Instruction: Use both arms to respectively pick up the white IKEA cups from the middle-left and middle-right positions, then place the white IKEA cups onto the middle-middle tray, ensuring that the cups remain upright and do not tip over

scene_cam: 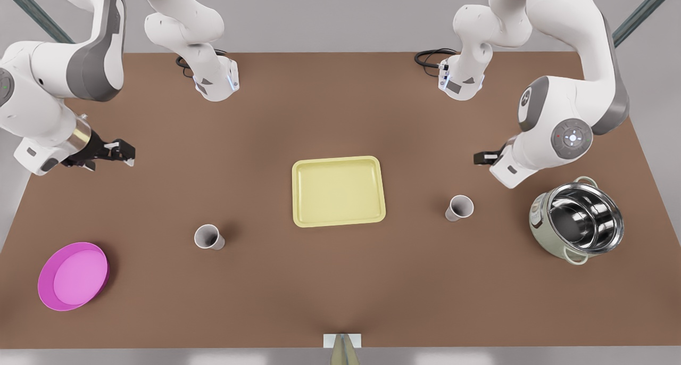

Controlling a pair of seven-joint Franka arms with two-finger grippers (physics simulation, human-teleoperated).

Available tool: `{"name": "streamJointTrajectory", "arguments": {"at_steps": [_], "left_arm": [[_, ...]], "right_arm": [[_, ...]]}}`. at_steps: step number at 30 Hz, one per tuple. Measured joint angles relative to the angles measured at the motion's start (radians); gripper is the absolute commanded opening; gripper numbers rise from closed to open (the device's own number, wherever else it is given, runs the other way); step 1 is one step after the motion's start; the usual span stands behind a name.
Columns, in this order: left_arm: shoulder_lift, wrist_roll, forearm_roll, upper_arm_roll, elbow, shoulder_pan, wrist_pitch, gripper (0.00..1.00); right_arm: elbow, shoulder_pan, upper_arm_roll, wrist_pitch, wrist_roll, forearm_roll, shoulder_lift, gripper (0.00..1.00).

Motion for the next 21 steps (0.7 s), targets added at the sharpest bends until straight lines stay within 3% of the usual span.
{"name": "streamJointTrajectory", "arguments": {"at_steps": [4,7,11,21], "left_arm": [[0.006,-0.013,0.003,0.013,-0.039,-0.003,0.045,1.00],[0.032,-0.020,0.003,0.038,-0.167,0.006,0.170,1.00],[0.057,-0.025,-0.017,0.050,-0.308,0.008,0.381,1.00],[0.105,-0.033,-0.084,0.052,-0.411,0.007,0.728,1.00]], "right_arm": [[0.007,0.004,-0.001,0.023,-0.022,0.000,0.061,1.00],[0.093,0.033,0.005,0.069,-0.035,0.007,0.278,1.00],[0.114,0.052,0.006,0.211,-0.049,0.053,0.459,1.00],[0.084,0.060,0.007,0.412,-0.050,0.127,0.614,1.00]]}}
